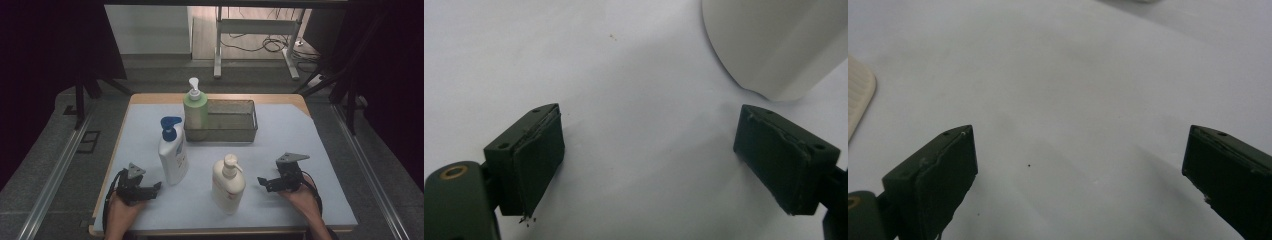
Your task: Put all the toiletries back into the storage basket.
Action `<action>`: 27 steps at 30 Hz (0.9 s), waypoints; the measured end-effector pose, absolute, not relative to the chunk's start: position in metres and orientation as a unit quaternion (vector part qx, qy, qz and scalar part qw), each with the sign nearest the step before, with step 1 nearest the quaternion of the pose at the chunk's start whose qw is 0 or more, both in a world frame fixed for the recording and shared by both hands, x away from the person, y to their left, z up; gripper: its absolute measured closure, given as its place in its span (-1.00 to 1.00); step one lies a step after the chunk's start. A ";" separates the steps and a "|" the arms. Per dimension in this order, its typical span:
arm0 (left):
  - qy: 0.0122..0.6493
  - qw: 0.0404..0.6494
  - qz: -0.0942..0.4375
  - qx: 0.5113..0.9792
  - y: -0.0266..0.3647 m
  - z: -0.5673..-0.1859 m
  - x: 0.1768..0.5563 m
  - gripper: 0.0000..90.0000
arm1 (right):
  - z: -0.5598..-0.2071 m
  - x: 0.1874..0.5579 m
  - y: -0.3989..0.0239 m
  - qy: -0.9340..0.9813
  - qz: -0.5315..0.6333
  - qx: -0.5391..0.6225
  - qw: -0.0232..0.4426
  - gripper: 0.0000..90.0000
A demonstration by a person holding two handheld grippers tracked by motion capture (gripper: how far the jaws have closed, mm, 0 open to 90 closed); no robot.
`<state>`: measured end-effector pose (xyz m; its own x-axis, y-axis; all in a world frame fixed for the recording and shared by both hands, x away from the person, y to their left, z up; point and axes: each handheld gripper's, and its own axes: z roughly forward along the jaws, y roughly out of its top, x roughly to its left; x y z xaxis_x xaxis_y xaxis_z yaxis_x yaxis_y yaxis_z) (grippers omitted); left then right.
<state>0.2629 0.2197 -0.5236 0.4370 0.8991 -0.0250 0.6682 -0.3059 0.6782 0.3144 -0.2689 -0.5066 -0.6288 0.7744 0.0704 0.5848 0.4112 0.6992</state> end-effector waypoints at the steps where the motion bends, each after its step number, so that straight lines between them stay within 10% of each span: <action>1: 0.498 0.315 0.183 0.787 0.220 -0.524 0.263 -0.71 | -0.507 0.314 -0.269 0.829 0.356 0.410 0.133 -1.00; 4: 0.498 0.315 0.183 0.787 0.220 -0.524 0.263 -0.71 | -0.505 0.313 -0.268 0.830 0.347 0.414 0.141 -0.95; 18: 0.498 0.315 0.183 0.787 0.220 -0.524 0.263 -0.71 | -0.497 0.302 -0.258 0.853 0.358 0.357 0.126 0.89; 27: 0.498 0.315 0.183 0.787 0.220 -0.524 0.263 -0.71 | -0.491 0.300 -0.247 0.853 0.400 0.325 0.080 0.99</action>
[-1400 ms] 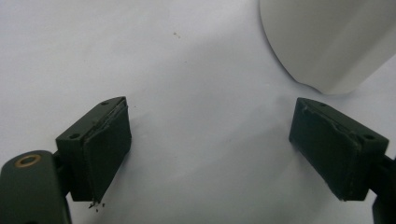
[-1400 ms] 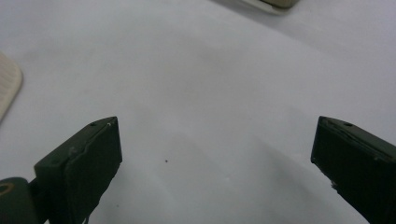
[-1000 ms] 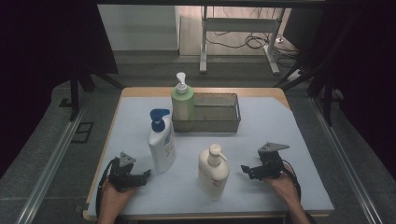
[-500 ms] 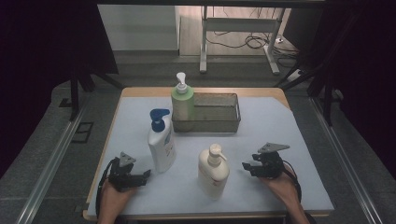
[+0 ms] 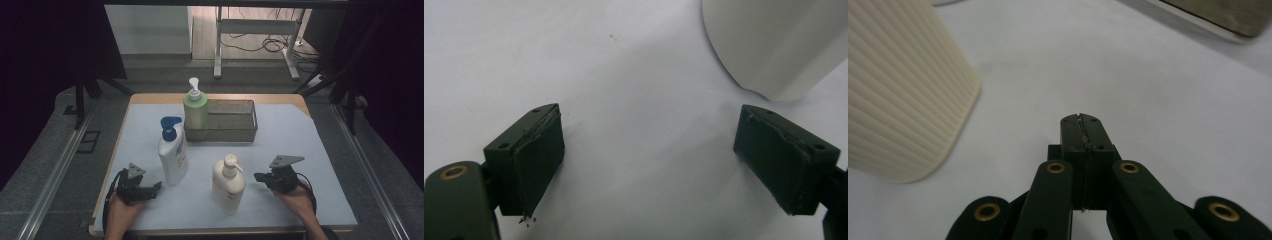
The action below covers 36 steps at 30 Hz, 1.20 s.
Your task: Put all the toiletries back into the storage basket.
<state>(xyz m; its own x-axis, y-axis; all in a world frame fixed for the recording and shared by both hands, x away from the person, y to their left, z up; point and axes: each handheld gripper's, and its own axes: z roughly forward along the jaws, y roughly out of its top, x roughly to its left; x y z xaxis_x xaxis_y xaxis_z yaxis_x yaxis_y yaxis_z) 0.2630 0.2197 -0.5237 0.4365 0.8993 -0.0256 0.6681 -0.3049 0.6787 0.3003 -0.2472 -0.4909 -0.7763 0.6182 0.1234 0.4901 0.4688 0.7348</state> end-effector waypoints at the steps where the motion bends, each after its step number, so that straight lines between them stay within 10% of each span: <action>1: 0.498 0.315 0.183 0.787 0.220 -0.524 0.263 -0.71 | -0.491 0.300 -0.246 0.852 0.404 0.324 0.075 0.99; 36: 0.498 0.315 0.183 0.787 0.220 -0.524 0.263 -0.71 | -0.495 0.302 -0.183 0.868 0.435 0.240 0.000 0.99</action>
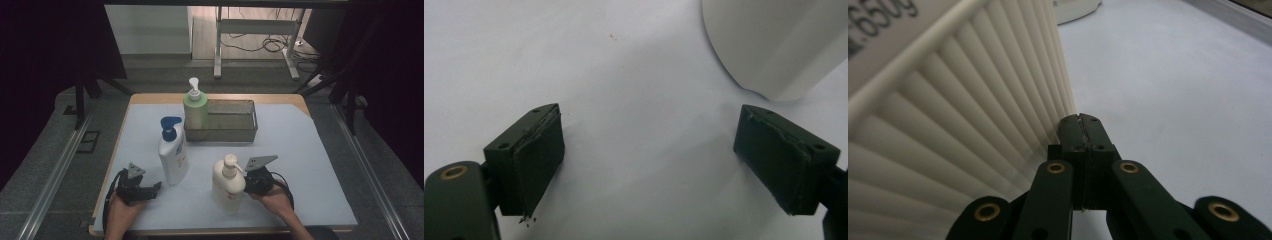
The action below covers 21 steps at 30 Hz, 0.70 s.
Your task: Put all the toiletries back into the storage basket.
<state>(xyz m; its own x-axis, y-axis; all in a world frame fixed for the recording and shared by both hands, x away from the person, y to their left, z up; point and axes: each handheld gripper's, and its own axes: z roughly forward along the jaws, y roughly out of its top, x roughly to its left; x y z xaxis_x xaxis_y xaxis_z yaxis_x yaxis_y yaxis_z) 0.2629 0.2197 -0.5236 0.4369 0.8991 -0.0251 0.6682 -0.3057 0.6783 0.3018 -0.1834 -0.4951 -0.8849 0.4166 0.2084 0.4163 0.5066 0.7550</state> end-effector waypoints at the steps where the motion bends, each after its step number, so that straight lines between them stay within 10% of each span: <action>1: 0.498 0.315 0.184 0.787 0.220 -0.524 0.263 -0.71 | -0.495 0.302 -0.184 0.867 0.436 0.242 -0.002 0.99; 21: 0.498 0.315 0.183 0.787 0.220 -0.524 0.263 -0.71 | -0.499 0.307 -0.168 0.869 0.435 0.235 -0.020 0.99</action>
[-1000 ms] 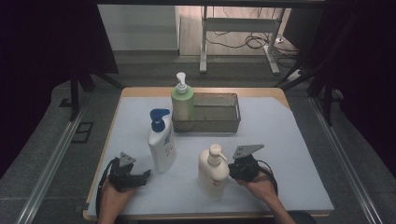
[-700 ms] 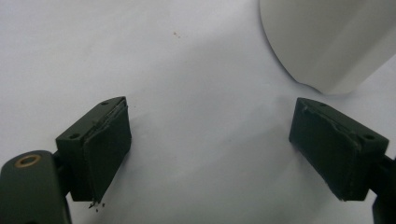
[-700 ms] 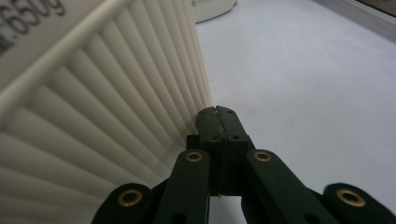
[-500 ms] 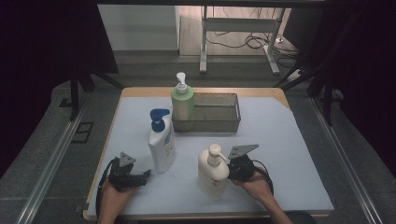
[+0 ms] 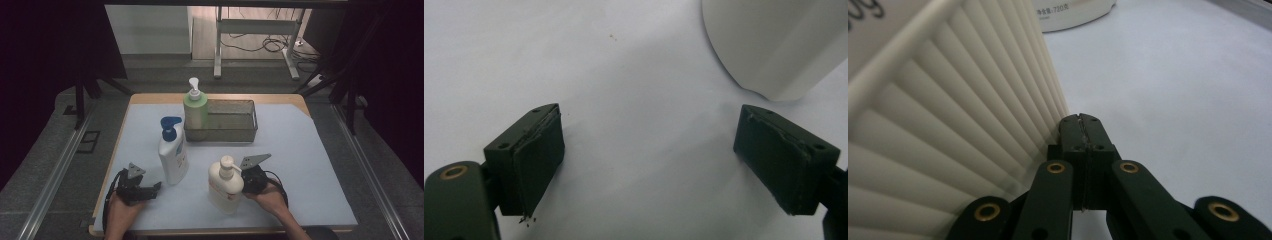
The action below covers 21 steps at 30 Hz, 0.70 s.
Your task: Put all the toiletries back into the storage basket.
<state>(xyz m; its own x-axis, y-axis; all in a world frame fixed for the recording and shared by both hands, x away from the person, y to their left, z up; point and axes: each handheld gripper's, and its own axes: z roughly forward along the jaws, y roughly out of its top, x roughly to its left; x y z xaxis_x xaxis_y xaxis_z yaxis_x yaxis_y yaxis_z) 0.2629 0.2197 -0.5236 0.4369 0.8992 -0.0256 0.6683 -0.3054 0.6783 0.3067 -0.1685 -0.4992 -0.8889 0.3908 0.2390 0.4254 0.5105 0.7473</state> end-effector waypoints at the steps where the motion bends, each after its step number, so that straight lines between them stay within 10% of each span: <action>1: 0.498 0.315 0.183 0.787 0.220 -0.524 0.263 -0.71 | -0.499 0.307 -0.168 -0.869 -0.434 -0.234 0.020 0.99; 21: 0.498 0.315 0.183 0.787 0.220 -0.524 0.263 -0.71 | -0.492 0.289 -0.207 -0.865 -0.418 -0.268 -0.077 0.42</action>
<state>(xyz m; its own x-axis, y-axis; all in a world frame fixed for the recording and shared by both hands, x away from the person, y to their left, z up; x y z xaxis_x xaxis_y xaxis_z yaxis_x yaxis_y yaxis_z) 0.2629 0.2197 -0.5236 0.4371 0.8991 -0.0252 0.6682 -0.3058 0.6783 0.2894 -0.2070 -0.4924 -0.8443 0.5281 0.0911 0.3997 0.5074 0.7634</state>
